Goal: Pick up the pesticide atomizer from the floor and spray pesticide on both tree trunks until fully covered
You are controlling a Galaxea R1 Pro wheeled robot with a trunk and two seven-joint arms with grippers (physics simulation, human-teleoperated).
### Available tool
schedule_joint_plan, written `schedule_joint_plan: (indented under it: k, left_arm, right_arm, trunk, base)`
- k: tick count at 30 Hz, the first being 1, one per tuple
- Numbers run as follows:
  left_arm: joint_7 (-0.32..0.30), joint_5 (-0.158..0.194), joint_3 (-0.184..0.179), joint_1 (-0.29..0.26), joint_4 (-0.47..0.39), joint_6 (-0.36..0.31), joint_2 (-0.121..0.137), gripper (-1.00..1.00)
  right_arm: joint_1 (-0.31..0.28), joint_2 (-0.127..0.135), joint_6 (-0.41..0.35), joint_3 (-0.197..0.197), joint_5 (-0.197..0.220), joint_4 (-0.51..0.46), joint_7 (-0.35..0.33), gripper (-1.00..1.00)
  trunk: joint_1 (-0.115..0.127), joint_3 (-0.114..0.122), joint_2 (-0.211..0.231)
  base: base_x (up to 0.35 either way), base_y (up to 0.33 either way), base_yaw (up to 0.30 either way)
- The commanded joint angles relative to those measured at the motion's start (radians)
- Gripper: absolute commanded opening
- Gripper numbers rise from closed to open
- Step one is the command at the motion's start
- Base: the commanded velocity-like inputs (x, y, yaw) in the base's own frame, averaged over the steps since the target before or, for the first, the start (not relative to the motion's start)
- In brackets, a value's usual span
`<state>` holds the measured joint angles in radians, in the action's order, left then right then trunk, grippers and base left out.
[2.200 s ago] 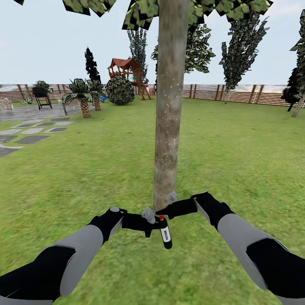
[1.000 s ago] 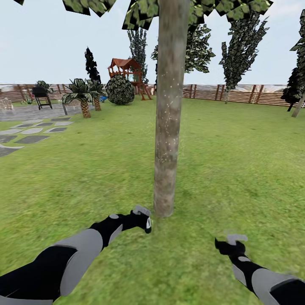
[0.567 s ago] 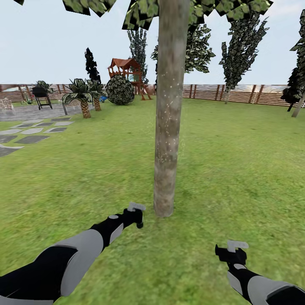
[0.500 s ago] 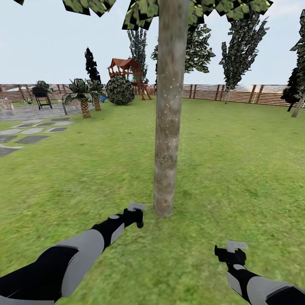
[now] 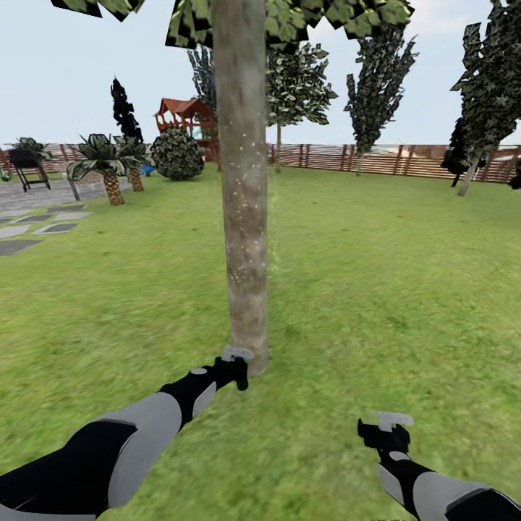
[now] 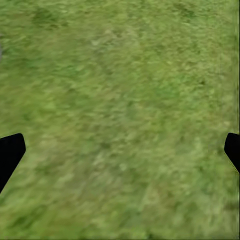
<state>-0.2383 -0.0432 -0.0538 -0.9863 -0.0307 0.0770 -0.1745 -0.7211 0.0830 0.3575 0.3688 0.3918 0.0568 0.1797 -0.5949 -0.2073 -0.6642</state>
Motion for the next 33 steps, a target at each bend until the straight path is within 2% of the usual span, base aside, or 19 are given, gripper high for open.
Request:
schedule_joint_plan:
  k: [1, 33]
  left_arm:
    - [0.0, -0.004, -0.004, -0.001, 0.001, 0.006, 0.0, -1.0]
    - [0.001, -0.004, -0.003, 0.0, 0.002, 0.006, 0.0, -1.0]
  right_arm:
    - [-0.001, -0.002, 0.005, 0.008, 0.007, 0.003, 0.0, 1.0]
    - [0.008, -0.006, 0.005, 0.009, 0.007, 0.003, 0.0, 1.0]
  trunk:
    - [-0.001, -0.002, -0.001]
    - [-0.001, 0.029, -0.001]
  base:
    - [0.162, -0.286, -0.299]
    - [0.18, -0.269, -0.28]
